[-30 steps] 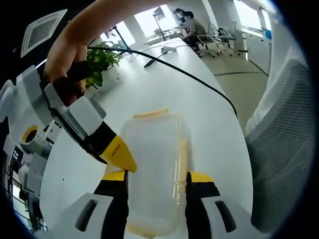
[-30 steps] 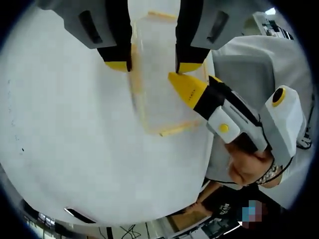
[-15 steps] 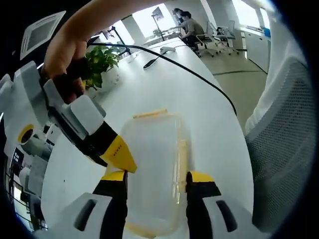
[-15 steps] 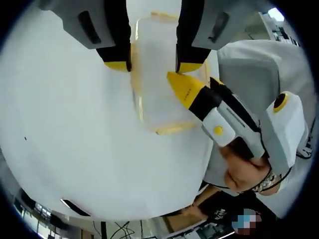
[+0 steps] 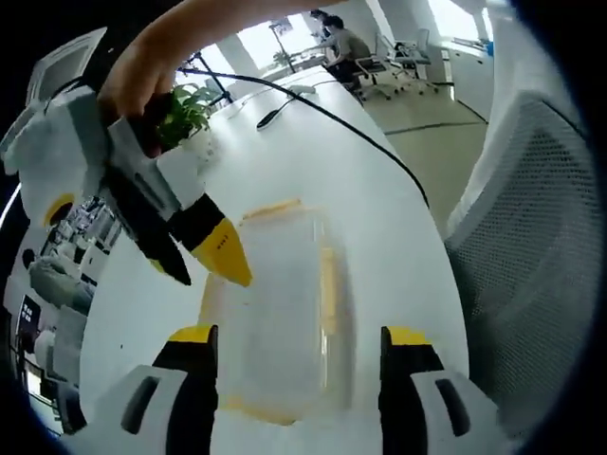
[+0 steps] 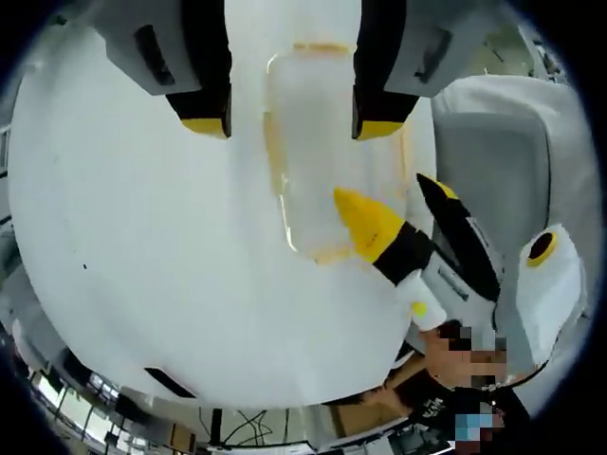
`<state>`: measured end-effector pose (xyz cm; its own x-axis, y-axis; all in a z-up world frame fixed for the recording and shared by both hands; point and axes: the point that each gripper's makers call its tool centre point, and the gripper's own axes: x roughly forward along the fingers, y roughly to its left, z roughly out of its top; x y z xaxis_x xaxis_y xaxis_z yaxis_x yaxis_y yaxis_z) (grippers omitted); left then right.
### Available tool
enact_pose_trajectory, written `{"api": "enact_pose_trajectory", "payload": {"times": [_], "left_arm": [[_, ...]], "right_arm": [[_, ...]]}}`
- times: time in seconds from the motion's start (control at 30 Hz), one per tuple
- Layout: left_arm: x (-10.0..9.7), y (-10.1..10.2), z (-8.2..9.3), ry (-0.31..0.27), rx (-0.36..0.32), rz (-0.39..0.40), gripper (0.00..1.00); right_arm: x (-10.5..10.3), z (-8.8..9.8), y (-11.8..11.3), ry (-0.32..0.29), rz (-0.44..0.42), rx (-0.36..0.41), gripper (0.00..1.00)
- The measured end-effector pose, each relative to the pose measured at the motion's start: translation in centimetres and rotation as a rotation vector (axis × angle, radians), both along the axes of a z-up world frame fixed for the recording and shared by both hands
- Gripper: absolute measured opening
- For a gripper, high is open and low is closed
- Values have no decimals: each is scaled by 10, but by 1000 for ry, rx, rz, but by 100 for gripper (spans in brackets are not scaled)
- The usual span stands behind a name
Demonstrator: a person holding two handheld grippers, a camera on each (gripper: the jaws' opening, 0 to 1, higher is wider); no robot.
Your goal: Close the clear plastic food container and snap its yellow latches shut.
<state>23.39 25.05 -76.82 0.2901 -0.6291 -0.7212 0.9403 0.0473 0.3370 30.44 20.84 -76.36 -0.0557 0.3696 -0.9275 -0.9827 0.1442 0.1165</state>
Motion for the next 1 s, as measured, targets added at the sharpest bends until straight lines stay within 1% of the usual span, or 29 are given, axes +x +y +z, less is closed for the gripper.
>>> {"api": "enact_pose_trajectory", "payload": {"times": [0.07, 0.1, 0.17, 0.2, 0.23, 0.27, 0.37, 0.4, 0.47, 0.53, 0.63, 0.73, 0.8, 1.0], "left_arm": [[7, 7, 6, -3, -1, 13, 75], [11, 11, 8, 2, -2, 27, 75], [17, 16, 12, 12, -13, 48, 81], [19, 19, 13, 33, -15, 62, 85], [22, 21, 15, 42, -15, 70, 88], [26, 23, 17, 44, -13, 67, 89], [32, 30, 17, 63, 29, 61, 90], [30, 34, 14, 105, 59, 60, 91], [33, 35, 13, 145, 70, 63, 92], [41, 33, 11, 130, 83, 64, 94], [41, 29, 6, 159, 105, 54, 94], [41, 25, -2, 171, 130, 40, 94], [43, 24, -9, 160, 167, 27, 94], [41, 18, -24, 152, 207, -18, 89]], "right_arm": [[-3, 2, -6, -22, 4, -4, 51], [-4, 3, -10, -45, 1, -11, 51], [-8, 3, -15, -52, 2, -15, 51], [-11, 4, -20, -56, 2, -17, 52], [-12, 4, -21, -59, 4, -17, 54], [-15, 4, -25, -63, 5, -21, 55], [-18, 3, -32, -89, 21, -44, 56], [-22, 2, -36, -89, 32, -57, 56], [-28, -1, -38, -83, 43, -71, 59], [-33, -4, -40, -77, 52, -88, 63], [-35, -10, -41, -95, 74, -106, 71], [-39, -14, -42, -93, 83, -120, 70], [-40, -19, -42, -102, 94, -136, 71], [-46, -29, -38, -94, 112, -140, 72]]}}
